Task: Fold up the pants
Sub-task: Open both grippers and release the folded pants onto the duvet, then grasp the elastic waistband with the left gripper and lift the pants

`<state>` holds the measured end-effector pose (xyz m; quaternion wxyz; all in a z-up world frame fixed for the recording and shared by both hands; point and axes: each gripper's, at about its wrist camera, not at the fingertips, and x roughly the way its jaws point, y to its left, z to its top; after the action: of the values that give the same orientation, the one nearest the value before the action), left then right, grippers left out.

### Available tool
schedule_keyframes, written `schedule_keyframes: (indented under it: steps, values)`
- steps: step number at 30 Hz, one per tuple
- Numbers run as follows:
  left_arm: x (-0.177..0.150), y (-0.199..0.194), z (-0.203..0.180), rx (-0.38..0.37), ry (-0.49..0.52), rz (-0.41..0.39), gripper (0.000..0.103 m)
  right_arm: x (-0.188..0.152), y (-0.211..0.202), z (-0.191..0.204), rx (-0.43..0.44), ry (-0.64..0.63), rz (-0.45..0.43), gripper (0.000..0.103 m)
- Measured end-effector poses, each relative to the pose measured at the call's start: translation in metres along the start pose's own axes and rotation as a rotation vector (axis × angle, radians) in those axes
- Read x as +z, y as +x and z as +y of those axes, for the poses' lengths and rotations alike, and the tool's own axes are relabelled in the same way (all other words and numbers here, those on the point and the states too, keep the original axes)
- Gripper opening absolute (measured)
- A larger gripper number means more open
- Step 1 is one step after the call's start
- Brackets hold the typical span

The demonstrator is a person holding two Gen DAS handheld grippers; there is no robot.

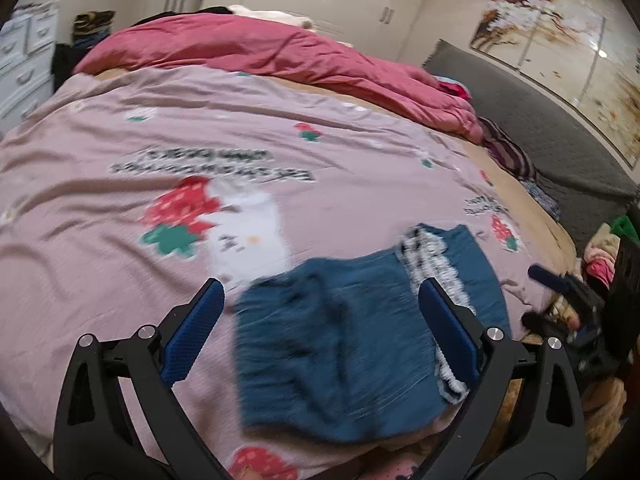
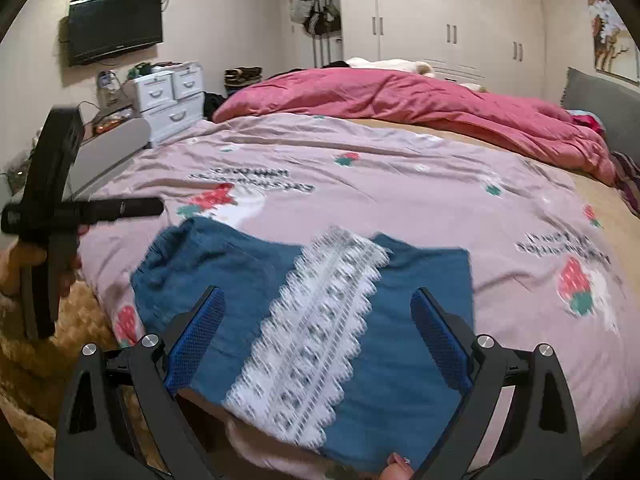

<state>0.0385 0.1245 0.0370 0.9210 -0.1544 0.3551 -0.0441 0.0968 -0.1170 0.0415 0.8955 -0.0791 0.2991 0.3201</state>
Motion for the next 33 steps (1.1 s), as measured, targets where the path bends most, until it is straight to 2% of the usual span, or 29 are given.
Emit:
schedule_keyframes:
  steps: [5,11,14,20,22,24,27,33]
  values:
    - [-0.024,-0.012,0.031,0.017,-0.071,0.02,0.091,0.021,0.018,0.017,0.042,-0.058,0.014,0.093]
    - [-0.044,-0.02,0.045,0.014,-0.128,0.04,0.091,0.042,0.045,0.041,0.129,-0.119,0.062,0.093]
    - [-0.054,-0.02,0.045,0.006,-0.128,0.056,0.091,0.054,0.062,0.057,0.181,-0.163,0.1,0.093]
    - [-0.066,-0.009,0.038,-0.029,-0.105,0.088,0.091,0.063,0.099,0.088,0.208,-0.269,0.203,0.093]
    - [-0.069,-0.005,0.036,-0.062,-0.111,0.09,0.087,0.063,0.108,0.096,0.236,-0.291,0.229,0.093]
    - [-0.072,0.0,0.032,-0.094,-0.111,0.097,0.069,0.064,0.118,0.105,0.251,-0.313,0.257,0.093]
    - [-0.076,0.007,0.028,-0.107,-0.108,0.114,0.054,0.066,0.132,0.114,0.285,-0.337,0.295,0.093]
    - [-0.083,0.015,0.025,-0.112,-0.11,0.12,0.053,0.066,0.16,0.126,0.32,-0.358,0.38,0.091]
